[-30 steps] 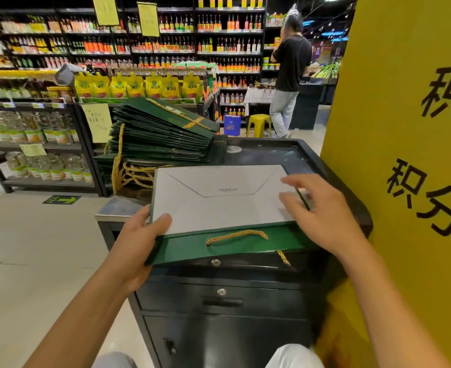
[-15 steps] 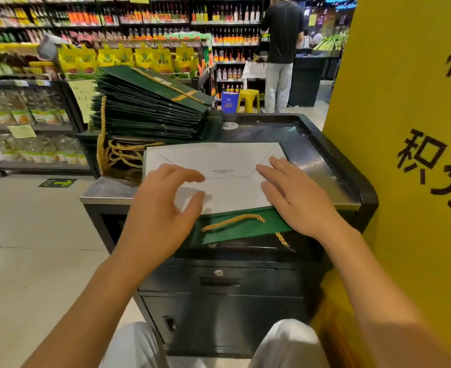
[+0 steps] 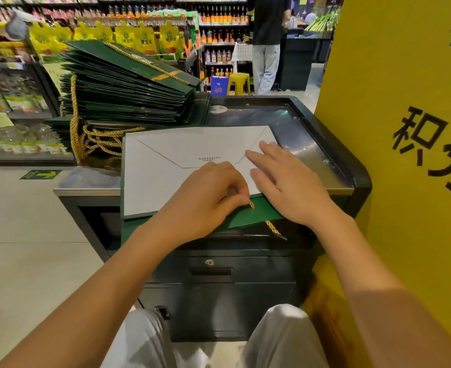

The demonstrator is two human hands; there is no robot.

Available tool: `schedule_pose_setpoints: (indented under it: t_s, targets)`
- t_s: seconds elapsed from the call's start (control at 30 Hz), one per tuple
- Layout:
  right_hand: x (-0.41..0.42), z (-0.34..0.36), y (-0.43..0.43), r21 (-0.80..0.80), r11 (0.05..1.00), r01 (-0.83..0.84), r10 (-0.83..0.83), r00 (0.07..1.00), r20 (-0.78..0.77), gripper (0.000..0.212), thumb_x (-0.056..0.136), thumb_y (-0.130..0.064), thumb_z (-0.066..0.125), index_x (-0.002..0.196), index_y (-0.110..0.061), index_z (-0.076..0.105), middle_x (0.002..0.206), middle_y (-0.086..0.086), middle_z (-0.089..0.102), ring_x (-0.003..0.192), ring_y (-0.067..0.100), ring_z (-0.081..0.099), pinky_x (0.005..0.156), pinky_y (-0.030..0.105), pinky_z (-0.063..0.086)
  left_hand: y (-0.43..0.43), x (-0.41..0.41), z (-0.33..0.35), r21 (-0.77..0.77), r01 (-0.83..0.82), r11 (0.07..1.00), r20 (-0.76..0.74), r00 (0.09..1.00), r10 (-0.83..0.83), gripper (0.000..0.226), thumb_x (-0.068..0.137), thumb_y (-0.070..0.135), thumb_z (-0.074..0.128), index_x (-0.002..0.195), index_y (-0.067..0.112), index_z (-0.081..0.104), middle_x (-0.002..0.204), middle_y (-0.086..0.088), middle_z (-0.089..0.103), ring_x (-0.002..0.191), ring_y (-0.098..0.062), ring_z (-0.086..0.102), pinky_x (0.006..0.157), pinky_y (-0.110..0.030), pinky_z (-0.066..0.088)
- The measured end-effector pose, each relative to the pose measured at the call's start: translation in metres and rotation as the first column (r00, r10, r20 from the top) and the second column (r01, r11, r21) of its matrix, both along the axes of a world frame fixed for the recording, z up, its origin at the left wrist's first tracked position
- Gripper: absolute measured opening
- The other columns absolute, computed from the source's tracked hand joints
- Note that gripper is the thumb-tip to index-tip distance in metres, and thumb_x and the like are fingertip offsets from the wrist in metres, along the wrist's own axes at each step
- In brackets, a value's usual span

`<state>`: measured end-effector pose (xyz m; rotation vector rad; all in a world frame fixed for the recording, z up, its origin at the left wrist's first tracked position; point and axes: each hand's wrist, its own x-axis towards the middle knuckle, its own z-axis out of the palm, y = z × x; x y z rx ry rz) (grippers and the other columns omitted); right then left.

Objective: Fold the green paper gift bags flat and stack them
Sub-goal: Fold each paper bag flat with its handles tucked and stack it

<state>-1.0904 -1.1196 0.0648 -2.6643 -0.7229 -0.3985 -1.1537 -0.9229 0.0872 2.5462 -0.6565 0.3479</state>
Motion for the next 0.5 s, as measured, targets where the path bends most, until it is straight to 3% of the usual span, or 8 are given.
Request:
schedule_pose_setpoints:
  t_s: [0.17, 0.23, 0.37, 0.5]
  targets:
    - [-0.001, 0.001, 0.000, -0.016, 1.000, 0.012, -0.012, 1.000, -0.007, 0.049, 0.108, -0.045, 0.032, 0.156, -0.035, 0.034, 0.167, -0.003, 0.024, 0.155, 0.016, 0.015, 0.123, 0.037, 0.015, 0.011, 0.000, 0.010, -0.311, -0.053, 0.949, -0.094, 0.995, 0.024, 0.008, 0.100, 0.022, 0.058, 0.097, 0.027, 0.063, 0.097, 0.012, 0.067, 0.095, 0.000, 0.062, 0.085, -0.013, 0.048]
    - [-0.002, 0.002, 0.000, -0.013, 1.000, 0.017, -0.018, 1.000, -0.020, 0.049, 0.108, -0.045, 0.032, 0.156, -0.036, 0.034, 0.167, -0.004, 0.023, 0.155, 0.015, 0.014, 0.123, 0.036, 0.015, 0.017, 0.002, 0.014, -0.413, -0.090, 0.906, -0.127, 0.991, 0.040, 0.009, 0.100, 0.022, 0.060, 0.096, 0.028, 0.065, 0.097, 0.011, 0.069, 0.097, -0.003, 0.064, 0.090, -0.018, 0.048]
    - [-0.003, 0.004, 0.001, -0.019, 0.999, 0.026, -0.027, 0.999, -0.034, 0.049, 0.108, -0.046, 0.032, 0.156, -0.037, 0.033, 0.167, -0.005, 0.022, 0.154, 0.014, 0.014, 0.123, 0.037, 0.016, 0.026, 0.003, 0.012, -0.430, -0.097, 0.897, -0.164, 0.986, 0.028, 0.006, 0.096, 0.022, 0.066, 0.096, 0.026, 0.069, 0.097, 0.011, 0.072, 0.096, -0.006, 0.067, 0.097, -0.033, 0.054]
    - [-0.003, 0.004, 0.001, -0.006, 1.000, 0.006, -0.006, 0.999, -0.051, 0.049, 0.108, -0.045, 0.032, 0.156, -0.035, 0.034, 0.167, -0.004, 0.023, 0.154, 0.013, 0.014, 0.122, 0.034, 0.015, 0.043, -0.004, 0.019, -0.396, -0.117, 0.911, -0.149, 0.987, 0.061, 0.013, 0.091, 0.030, 0.072, 0.104, 0.028, 0.071, 0.100, 0.013, 0.072, 0.100, -0.003, 0.067, 0.094, -0.025, 0.054]
